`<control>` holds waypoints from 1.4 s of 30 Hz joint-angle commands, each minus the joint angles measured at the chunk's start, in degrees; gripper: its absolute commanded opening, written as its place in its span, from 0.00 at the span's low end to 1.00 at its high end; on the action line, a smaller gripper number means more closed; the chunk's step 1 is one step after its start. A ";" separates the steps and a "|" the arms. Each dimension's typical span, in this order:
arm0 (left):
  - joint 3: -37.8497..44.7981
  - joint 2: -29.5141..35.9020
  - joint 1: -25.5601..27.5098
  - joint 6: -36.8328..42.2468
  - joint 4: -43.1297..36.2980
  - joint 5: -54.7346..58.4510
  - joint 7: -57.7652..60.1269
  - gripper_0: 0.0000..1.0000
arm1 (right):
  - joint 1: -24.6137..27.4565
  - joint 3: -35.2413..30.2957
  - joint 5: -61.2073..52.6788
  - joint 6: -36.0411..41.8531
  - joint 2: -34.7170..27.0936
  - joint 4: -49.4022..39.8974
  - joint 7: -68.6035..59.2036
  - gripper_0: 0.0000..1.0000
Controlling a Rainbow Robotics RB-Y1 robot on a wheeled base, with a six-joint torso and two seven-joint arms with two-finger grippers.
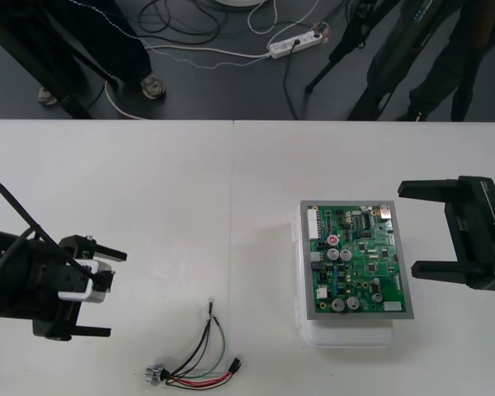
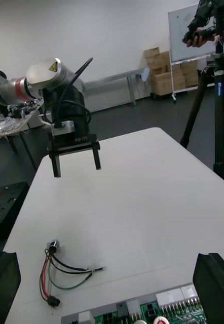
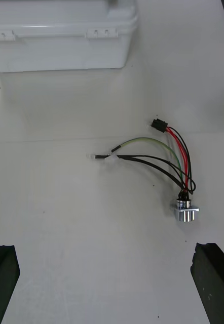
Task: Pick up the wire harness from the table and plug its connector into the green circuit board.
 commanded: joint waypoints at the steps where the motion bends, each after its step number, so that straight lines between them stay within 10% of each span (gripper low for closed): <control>1: -4.00 5.29 4.00 9.07 -4.74 -4.78 -0.62 1.00 | -2.42 -1.03 0.69 -0.47 1.61 -0.21 0.71 1.00; 42: -25.53 4.67 13.58 28.67 -7.37 -37.03 14.32 1.00 | -11.39 11.54 -1.60 -0.47 1.70 11.22 16.44 1.00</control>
